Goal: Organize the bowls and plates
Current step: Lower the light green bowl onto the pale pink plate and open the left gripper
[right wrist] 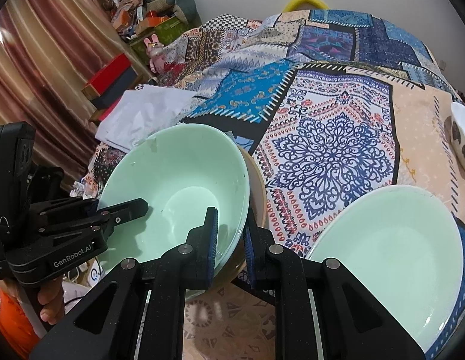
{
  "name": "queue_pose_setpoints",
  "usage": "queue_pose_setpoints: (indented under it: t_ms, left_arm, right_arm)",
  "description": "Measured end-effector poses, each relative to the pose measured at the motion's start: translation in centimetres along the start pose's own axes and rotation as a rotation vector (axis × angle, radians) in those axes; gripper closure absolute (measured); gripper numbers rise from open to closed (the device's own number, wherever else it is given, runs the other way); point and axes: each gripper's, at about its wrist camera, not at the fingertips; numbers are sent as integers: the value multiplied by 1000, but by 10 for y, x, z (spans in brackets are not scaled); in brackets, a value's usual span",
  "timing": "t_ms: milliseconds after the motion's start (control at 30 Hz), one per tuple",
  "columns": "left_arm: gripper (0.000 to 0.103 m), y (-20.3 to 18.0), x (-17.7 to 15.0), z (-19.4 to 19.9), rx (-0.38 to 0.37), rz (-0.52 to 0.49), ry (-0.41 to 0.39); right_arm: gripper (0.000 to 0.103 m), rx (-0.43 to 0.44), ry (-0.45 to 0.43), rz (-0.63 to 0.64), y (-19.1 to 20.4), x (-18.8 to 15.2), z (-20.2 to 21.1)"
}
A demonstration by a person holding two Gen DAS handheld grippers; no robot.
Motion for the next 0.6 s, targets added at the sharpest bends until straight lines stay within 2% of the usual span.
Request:
queue_pose_setpoints:
  t_ms: [600]
  left_arm:
    - [87,-5,3,-6,54,-53,-14]
  right_arm:
    - [86,15,5,7,-3,-3,3]
Point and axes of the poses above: each gripper's, at about its wrist camera, not at the fingertips, and z roughly against the way its jaws point, y to its left, x to its top
